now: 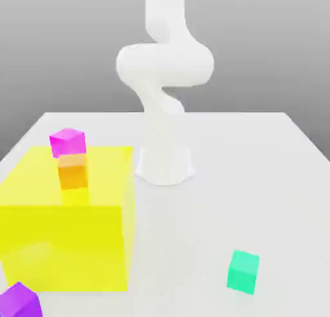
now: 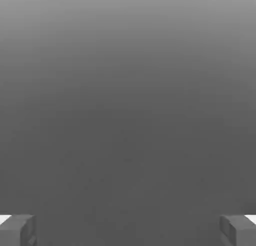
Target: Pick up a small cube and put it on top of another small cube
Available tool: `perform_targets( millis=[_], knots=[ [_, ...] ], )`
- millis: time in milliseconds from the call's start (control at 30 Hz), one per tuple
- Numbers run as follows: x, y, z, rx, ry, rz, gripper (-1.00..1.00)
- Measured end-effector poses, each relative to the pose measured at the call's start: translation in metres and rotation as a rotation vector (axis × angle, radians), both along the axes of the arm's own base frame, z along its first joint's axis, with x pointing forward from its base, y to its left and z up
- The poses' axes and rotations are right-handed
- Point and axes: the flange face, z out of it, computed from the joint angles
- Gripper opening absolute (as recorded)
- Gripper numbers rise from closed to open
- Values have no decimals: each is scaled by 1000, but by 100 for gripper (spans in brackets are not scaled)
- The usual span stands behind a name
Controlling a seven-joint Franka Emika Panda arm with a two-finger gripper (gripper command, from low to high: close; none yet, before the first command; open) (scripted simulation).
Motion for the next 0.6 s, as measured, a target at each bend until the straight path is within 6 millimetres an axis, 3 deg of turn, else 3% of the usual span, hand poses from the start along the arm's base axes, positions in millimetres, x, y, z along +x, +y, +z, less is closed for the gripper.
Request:
perform_targets(
  millis=[133, 300, 467, 600],
  knots=[
    [46, 25, -76, 29, 123, -53, 0],
    [79, 56, -176, 58, 270, -115, 0],
    [87, 85, -278, 84, 415, -176, 0],
    [75, 110, -358, 100, 532, -221, 0]
  ],
)
